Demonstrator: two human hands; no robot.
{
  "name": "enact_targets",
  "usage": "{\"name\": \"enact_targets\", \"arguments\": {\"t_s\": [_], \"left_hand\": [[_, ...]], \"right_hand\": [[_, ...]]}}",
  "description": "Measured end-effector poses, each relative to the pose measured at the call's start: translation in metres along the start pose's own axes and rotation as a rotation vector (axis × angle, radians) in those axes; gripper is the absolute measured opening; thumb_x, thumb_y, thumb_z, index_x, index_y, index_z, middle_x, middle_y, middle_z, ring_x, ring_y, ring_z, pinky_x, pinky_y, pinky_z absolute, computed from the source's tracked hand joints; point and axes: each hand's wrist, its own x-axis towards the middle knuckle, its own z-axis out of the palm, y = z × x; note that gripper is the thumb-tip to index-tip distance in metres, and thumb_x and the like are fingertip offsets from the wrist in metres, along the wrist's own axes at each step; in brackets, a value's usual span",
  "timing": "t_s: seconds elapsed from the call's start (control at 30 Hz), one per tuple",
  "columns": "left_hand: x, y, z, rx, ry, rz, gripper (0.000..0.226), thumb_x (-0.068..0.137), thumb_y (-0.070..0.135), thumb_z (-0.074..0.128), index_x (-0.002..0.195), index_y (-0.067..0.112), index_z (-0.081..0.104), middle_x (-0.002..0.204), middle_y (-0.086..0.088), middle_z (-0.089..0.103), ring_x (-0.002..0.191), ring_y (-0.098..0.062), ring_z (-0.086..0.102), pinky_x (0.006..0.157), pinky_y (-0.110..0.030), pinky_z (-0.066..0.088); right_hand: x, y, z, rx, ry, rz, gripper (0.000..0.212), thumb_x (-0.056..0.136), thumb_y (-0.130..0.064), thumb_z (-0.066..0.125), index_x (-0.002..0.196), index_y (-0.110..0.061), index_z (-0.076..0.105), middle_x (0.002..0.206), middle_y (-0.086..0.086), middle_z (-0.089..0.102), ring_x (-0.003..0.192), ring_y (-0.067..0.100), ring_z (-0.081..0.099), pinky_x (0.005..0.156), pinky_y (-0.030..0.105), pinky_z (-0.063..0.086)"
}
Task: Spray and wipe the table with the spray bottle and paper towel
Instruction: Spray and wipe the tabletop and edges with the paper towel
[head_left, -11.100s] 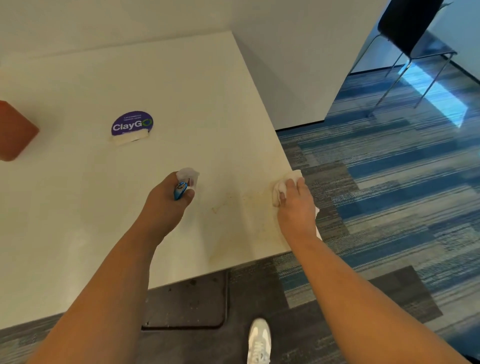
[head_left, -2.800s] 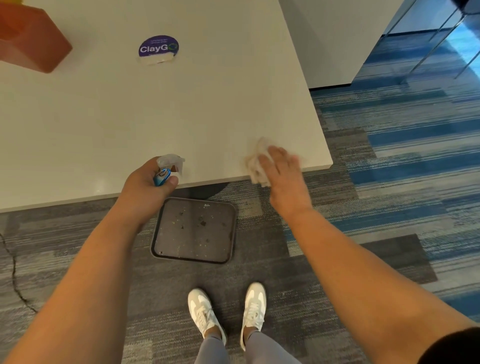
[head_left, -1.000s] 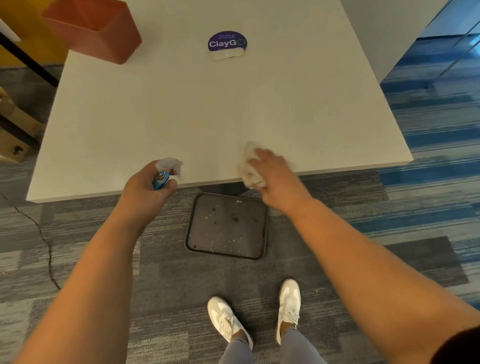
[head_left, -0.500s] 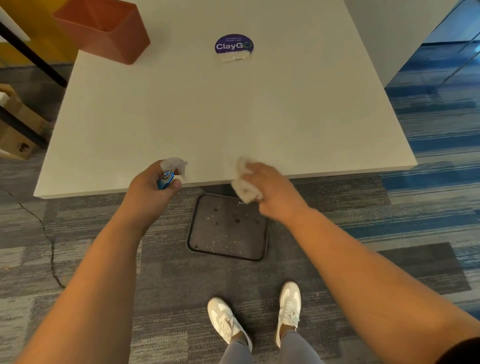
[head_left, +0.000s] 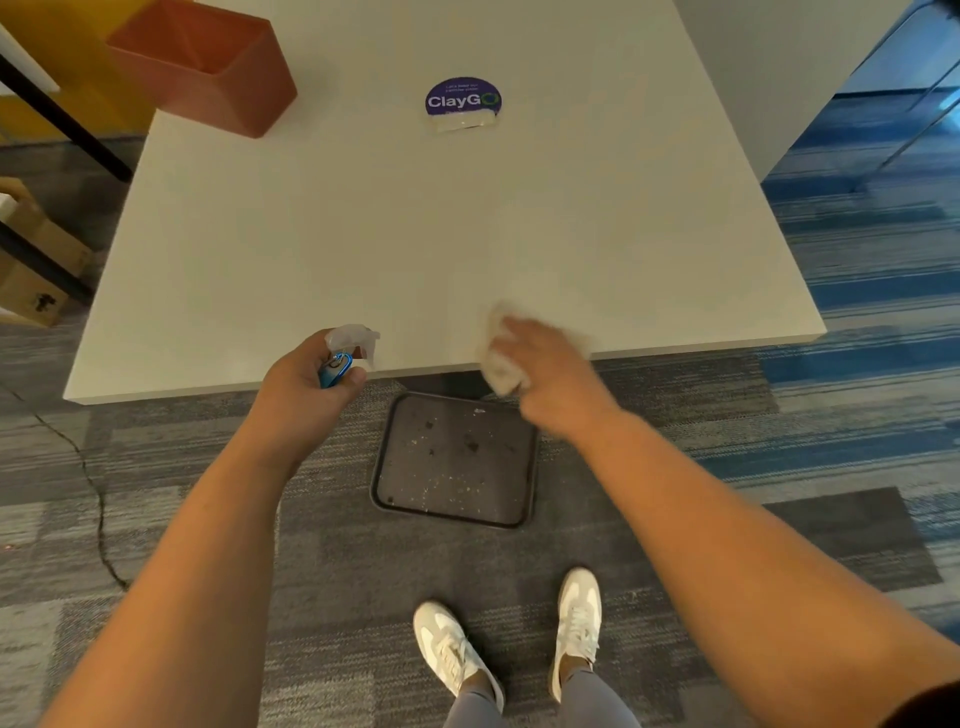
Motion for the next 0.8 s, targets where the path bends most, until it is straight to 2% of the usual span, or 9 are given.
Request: {"name": "enact_targets", "arguments": {"t_s": [0.07,0.13,0.2,0.27,0.4,0.47,0.57,0.67,0.8], "left_hand": [[0.001,0.002,0.000,0.006,-0.004,0.001,0.031,0.097,0.012,0.057,0.113,0.037,0.064,0.125,0.013,0.060,0.115,-0.010,0.055,0.092,-0.032,0.044],[0.002,0.004,-0.001,0.005,-0.005,0.001,0.032,0.096,0.012,0.058,0.112,0.038,0.065,0.125,0.012,0.059,0.113,-0.013,0.056,0.094,-0.036,0.047],[0.003,0.005,-0.004,-0.002,0.001,0.005,0.032,0.096,0.011,0.058,0.111,0.038,0.065,0.126,0.013,0.059,0.113,-0.011,0.056,0.096,-0.039,0.048],[0.003,0.005,-0.005,-0.005,0.008,0.011,0.031,0.096,0.010,0.057,0.110,0.037,0.065,0.126,0.015,0.059,0.113,-0.009,0.056,0.096,-0.039,0.048],[0.001,0.001,-0.005,-0.001,0.013,0.007,0.030,0.097,0.011,0.057,0.111,0.036,0.065,0.125,0.015,0.060,0.115,-0.009,0.056,0.095,-0.037,0.048],[0.001,-0.001,-0.005,-0.003,0.015,0.001,0.029,0.096,0.011,0.057,0.114,0.034,0.065,0.125,0.015,0.060,0.114,-0.004,0.055,0.096,-0.037,0.047],[0.003,0.001,-0.002,0.000,0.018,-0.017,0.027,0.097,0.013,0.058,0.113,0.033,0.064,0.125,0.016,0.059,0.112,0.000,0.054,0.094,-0.036,0.047],[0.004,0.004,0.000,0.016,0.003,-0.008,0.027,0.096,0.014,0.058,0.114,0.034,0.064,0.126,0.015,0.059,0.113,-0.002,0.054,0.092,-0.034,0.046],[0.005,0.008,0.004,0.009,0.002,0.008,0.028,0.096,0.013,0.058,0.115,0.033,0.064,0.127,0.015,0.059,0.113,-0.002,0.054,0.088,-0.029,0.043]], "right_hand": [[-0.011,-0.018,0.011,0.081,-0.065,-0.177,0.062,0.069,0.003,0.058,0.122,-0.030,0.057,0.144,-0.001,0.041,0.132,0.021,0.032,0.110,0.043,0.029],[-0.013,-0.020,-0.002,0.123,0.075,-0.225,0.047,0.067,0.005,0.058,0.106,-0.018,0.064,0.124,0.006,0.058,0.111,0.019,0.046,0.094,0.037,0.039],[-0.006,-0.003,-0.025,0.119,0.311,-0.090,0.050,0.065,0.007,0.060,0.111,-0.012,0.064,0.121,0.012,0.060,0.107,0.022,0.048,0.089,0.031,0.037],[0.000,0.031,-0.047,0.056,0.455,0.136,0.063,0.068,0.002,0.056,0.127,-0.020,0.055,0.134,0.006,0.052,0.119,0.025,0.044,0.099,0.031,0.035],[0.012,0.075,-0.057,-0.051,0.349,0.371,0.053,0.084,-0.027,0.053,0.136,-0.025,0.044,0.147,0.009,0.036,0.132,0.030,0.034,0.107,0.039,0.032],[0.016,0.062,-0.041,-0.044,0.296,0.296,0.044,0.092,-0.033,0.046,0.136,-0.030,0.045,0.151,0.006,0.031,0.137,0.027,0.028,0.113,0.040,0.023],[0.011,0.022,-0.004,-0.027,0.227,0.095,0.044,0.092,-0.018,0.052,0.133,-0.032,0.050,0.150,0.000,0.033,0.138,0.024,0.025,0.115,0.037,0.012],[-0.007,-0.007,0.008,0.014,0.138,-0.142,0.035,0.089,-0.011,0.054,0.122,-0.022,0.062,0.140,0.004,0.048,0.127,0.029,0.037,0.112,0.040,0.022],[-0.014,0.025,-0.026,0.027,0.377,-0.018,0.034,0.092,-0.014,0.051,0.123,-0.024,0.060,0.137,0.005,0.049,0.121,0.027,0.038,0.107,0.038,0.026]]}}
